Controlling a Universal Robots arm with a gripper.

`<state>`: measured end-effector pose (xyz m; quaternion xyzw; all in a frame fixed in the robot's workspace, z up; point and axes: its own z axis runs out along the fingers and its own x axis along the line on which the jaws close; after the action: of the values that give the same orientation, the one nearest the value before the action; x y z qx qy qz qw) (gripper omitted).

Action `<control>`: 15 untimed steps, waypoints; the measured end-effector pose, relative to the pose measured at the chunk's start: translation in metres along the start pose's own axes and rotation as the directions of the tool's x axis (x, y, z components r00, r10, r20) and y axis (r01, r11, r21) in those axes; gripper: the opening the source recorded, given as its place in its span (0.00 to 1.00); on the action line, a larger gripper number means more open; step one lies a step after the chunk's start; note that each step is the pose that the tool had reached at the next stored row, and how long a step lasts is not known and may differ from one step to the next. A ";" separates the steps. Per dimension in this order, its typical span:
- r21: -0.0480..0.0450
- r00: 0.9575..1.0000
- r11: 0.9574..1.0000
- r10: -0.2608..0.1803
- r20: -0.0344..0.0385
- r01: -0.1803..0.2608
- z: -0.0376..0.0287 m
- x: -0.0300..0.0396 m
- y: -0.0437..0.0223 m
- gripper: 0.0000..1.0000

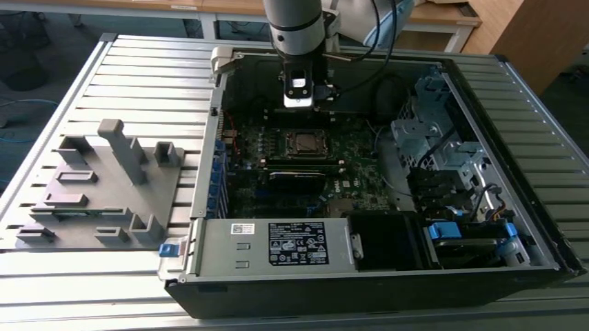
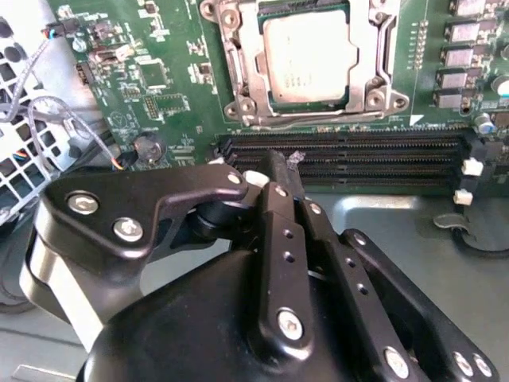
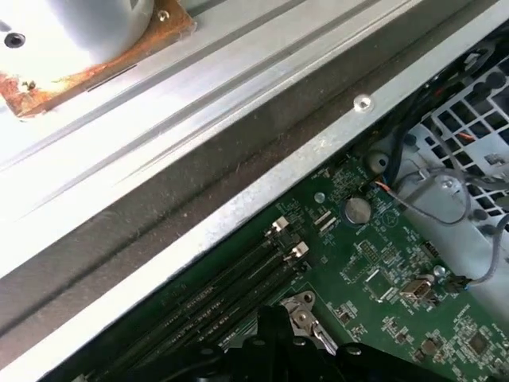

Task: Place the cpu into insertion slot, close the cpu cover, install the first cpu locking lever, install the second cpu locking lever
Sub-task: 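Install the second cpu locking lever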

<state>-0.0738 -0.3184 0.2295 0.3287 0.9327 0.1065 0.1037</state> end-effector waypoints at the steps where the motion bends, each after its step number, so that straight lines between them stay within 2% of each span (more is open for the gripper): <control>1: 0.000 1.000 1.000 0.000 0.000 0.000 0.0000 0.0000 0.0000 0.10; 4: 0.000 1.000 1.000 0.000 0.000 0.000 0.0000 0.0000 0.0000 0.10; 5: 0.004 1.000 1.000 0.000 -0.002 0.000 0.0000 0.0000 0.0000 0.10; 7: 0.023 1.000 1.000 0.000 -0.010 0.000 0.0004 0.0000 0.0000 0.10; 9: 0.048 1.000 0.999 -0.001 -0.017 0.002 0.0007 0.0000 0.0000 0.10; 10: 0.054 1.000 0.999 -0.001 -0.018 0.002 0.0007 0.0000 0.0000 0.10; 15: 0.054 1.000 0.999 -0.001 -0.018 0.002 0.0008 0.0000 0.0000 0.10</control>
<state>-0.0736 -0.3183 0.2287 0.3295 0.9364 0.0840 0.0864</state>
